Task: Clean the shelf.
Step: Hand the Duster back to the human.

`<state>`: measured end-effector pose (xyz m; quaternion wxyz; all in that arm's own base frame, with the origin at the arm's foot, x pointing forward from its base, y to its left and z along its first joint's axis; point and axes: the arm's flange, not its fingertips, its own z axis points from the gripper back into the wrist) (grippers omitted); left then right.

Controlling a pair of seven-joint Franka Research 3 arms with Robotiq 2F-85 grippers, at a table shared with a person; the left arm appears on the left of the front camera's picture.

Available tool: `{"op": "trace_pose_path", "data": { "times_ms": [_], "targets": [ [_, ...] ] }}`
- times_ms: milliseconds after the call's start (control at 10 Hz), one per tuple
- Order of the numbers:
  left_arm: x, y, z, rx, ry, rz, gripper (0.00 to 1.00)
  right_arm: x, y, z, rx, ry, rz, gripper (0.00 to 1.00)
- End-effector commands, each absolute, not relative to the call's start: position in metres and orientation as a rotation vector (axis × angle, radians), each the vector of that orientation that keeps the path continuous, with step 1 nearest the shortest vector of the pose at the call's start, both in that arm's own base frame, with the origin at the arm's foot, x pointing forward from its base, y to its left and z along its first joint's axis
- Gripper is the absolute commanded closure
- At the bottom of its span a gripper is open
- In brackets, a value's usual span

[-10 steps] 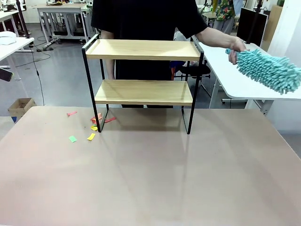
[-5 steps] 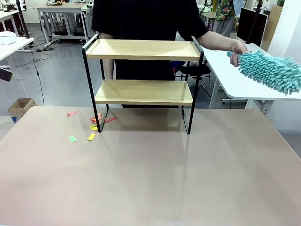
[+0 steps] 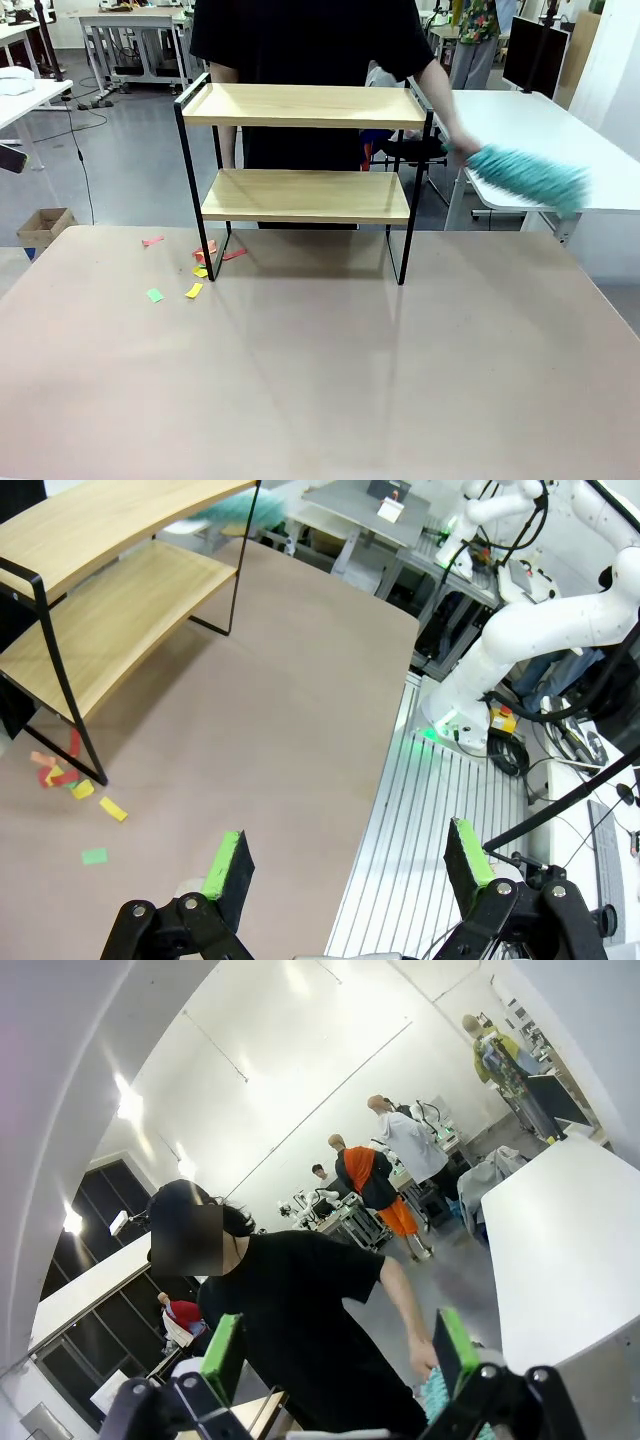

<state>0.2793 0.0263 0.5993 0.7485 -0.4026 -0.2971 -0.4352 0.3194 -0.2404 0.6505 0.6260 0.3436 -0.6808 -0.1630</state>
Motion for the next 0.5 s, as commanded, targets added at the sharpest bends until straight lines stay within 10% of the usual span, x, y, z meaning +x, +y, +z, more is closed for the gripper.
{"op": "trace_pose_path", "data": {
  "times_ms": [0,400],
  "targets": [
    [0.2791,0.0241,0.6034,-0.896,-0.656,-0.948,0.0,0.3179,-0.239,0.6501,0.777,-1.561,-0.38,0.0],
    [0.2791,0.0241,0.6034,-0.896,-0.656,-0.948,0.0,0.3179,-0.239,0.6501,0.777,-1.561,-0.38,0.0]
  ]
}}
